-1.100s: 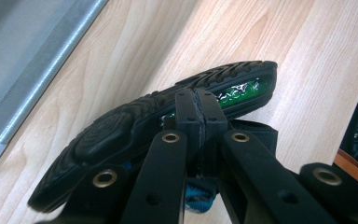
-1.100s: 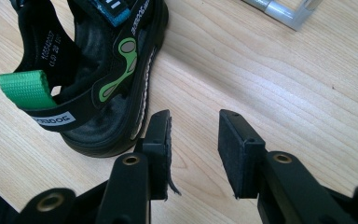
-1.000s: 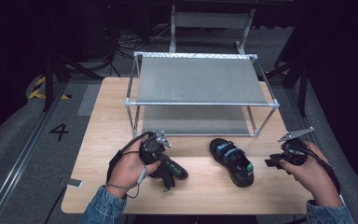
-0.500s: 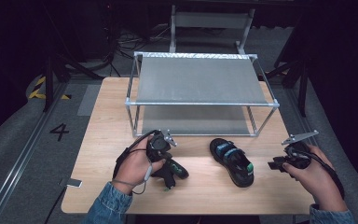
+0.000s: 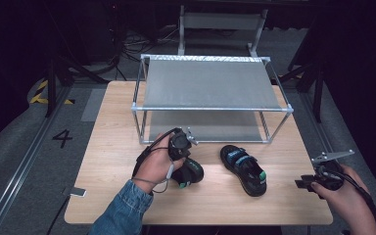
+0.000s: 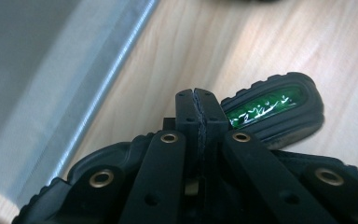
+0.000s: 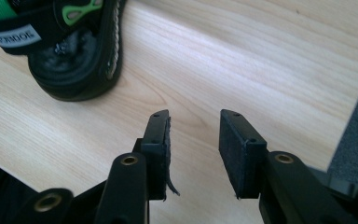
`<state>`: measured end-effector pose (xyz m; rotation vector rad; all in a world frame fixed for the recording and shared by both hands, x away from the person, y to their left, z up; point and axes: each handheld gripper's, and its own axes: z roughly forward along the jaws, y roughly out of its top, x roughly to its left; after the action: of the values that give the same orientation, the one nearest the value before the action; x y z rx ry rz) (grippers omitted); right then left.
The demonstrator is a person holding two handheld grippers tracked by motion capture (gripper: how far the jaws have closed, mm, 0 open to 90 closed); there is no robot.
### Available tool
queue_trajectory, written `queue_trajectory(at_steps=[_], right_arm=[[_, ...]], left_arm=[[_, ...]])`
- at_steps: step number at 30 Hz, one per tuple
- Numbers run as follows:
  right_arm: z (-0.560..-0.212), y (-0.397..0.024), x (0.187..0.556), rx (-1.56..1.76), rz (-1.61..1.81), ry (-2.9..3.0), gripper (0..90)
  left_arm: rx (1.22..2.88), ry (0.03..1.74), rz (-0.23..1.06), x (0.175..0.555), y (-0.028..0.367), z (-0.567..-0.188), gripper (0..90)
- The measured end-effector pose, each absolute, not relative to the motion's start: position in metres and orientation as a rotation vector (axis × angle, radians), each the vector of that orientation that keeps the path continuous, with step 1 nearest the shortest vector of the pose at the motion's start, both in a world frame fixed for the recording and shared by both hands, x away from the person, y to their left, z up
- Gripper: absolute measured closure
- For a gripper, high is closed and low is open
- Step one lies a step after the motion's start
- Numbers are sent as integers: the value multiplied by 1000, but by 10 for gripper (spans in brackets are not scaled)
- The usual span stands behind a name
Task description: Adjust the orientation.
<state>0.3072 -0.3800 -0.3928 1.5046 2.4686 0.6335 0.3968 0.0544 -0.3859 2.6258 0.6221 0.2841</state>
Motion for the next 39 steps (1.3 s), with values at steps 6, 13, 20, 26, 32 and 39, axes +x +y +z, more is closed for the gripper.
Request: queue_trajectory(at_steps=[6, 13, 20, 26, 32, 39], right_arm=[[-393, -388, 297, 1535, 632, 2448, 639], [-395, -394, 291, 1555, 628, 2429, 630], [-396, -391, 292, 1542, 634, 2433, 628], [-393, -391, 292, 1541, 634, 2432, 626], [-396, -387, 294, 1535, 629, 2444, 626], [-396, -387, 294, 1533, 623, 2449, 626]], left_arm=[[2602, 638, 343, 412, 46, -395, 807], [2440, 651, 428, 418, 42, -392, 562], [2399, 663, 432, 407, 44, -379, 551], [2381, 655, 386, 398, 42, -370, 521], [2404, 606, 283, 392, 32, -370, 450], [2454, 604, 174, 393, 22, -384, 498]])
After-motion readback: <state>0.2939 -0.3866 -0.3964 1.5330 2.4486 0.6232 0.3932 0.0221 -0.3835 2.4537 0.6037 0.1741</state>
